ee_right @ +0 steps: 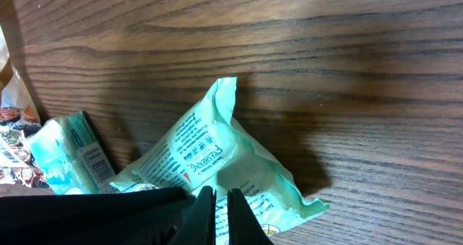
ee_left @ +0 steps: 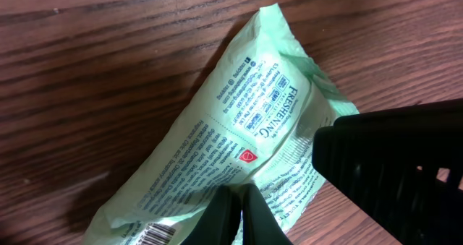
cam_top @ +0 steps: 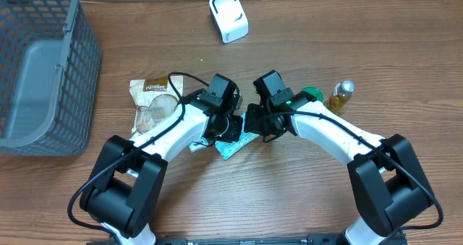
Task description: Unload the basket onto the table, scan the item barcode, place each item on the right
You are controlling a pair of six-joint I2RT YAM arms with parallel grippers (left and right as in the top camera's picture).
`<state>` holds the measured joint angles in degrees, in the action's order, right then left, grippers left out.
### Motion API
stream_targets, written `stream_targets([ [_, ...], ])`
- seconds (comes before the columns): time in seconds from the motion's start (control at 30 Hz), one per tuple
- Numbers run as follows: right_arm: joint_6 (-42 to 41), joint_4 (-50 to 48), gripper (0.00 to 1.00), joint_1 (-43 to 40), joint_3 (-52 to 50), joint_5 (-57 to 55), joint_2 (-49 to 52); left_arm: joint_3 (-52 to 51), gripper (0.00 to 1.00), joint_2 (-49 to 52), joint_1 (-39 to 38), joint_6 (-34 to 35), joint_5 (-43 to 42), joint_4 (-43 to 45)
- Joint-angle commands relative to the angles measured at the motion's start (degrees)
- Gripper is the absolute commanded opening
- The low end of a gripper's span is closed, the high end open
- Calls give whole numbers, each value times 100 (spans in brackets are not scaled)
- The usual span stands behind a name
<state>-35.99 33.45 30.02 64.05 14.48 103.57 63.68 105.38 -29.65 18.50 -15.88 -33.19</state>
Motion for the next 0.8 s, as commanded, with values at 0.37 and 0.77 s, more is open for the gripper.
stream_targets([
  [0.37,658,-280,4,-144,4,1093,9,420,4,26,496,-140,-356,-975],
  [0.77,-81,-323,4,470,-35,151,72,391,4,26,501,-179,-127,-1292],
])
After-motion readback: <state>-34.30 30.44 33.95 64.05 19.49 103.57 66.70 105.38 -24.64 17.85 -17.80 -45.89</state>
